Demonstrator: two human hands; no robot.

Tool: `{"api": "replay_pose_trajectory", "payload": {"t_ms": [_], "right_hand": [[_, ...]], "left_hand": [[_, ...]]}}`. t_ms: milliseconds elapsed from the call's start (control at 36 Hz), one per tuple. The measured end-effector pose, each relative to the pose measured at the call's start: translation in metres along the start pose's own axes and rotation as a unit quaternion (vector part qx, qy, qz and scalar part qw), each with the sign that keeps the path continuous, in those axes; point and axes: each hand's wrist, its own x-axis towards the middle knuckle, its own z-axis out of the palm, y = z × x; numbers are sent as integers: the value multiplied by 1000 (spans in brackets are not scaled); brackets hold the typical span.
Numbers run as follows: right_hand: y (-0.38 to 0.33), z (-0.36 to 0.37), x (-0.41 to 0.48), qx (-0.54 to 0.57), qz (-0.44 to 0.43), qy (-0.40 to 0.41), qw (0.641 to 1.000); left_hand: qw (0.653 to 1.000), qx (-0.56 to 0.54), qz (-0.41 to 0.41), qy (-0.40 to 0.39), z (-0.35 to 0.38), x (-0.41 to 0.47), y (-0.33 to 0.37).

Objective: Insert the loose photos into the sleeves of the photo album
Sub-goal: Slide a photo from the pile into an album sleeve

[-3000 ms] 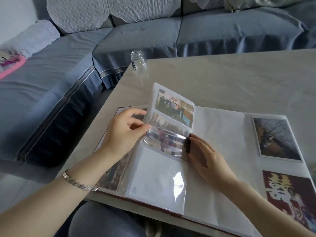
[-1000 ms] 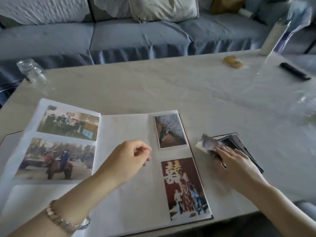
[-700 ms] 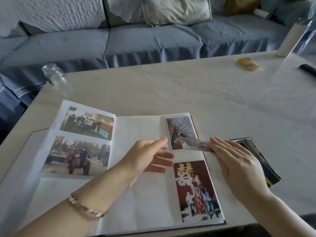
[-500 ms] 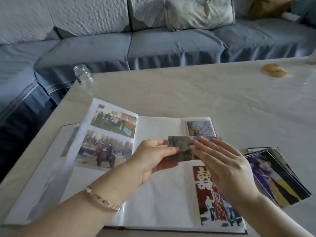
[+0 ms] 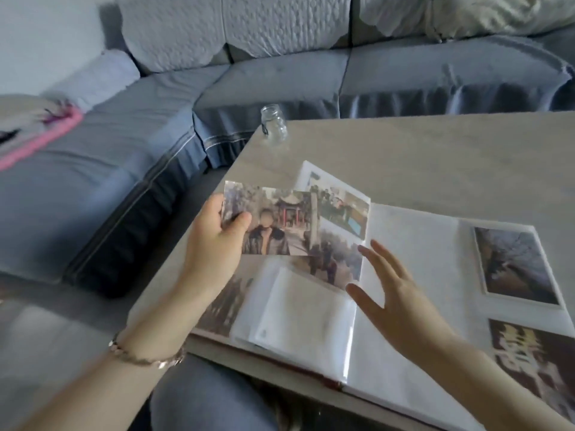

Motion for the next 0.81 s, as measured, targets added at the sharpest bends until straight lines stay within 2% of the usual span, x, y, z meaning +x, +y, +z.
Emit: {"api": "replay_pose_trajectory", "payload": {"t_ms": [111,222,306,361,417,556,694,806], "right_hand": [[-16,23,11,2,-40,6,999],[-40,26,33,-10,-140,24,990],[-61,25,46,-52,-238,-46,969],[-76,26,48,-120,-298,-107,941],[-90,30,45,-193,-332,-136,913],[-107,45,38,-273,-327,-120,897],[-106,55,35,-228,-287,-43,930],[-111,61,36,-221,-273,22,936]], "left_hand": [[1000,13,8,-11,-21,-7,-14],[996,-61,-12,69,-33,-4,-22],[983,-136,-55,113,-38,3,-33],[976,-157,-70,134,-40,6,-39],[973,-164,-73,145,-40,8,-46],[969,-170,-94,156,-41,10,-59],[965,-177,-100,167,-47,12,-62],[960,-191,-92,185,-56,16,-65]]}}
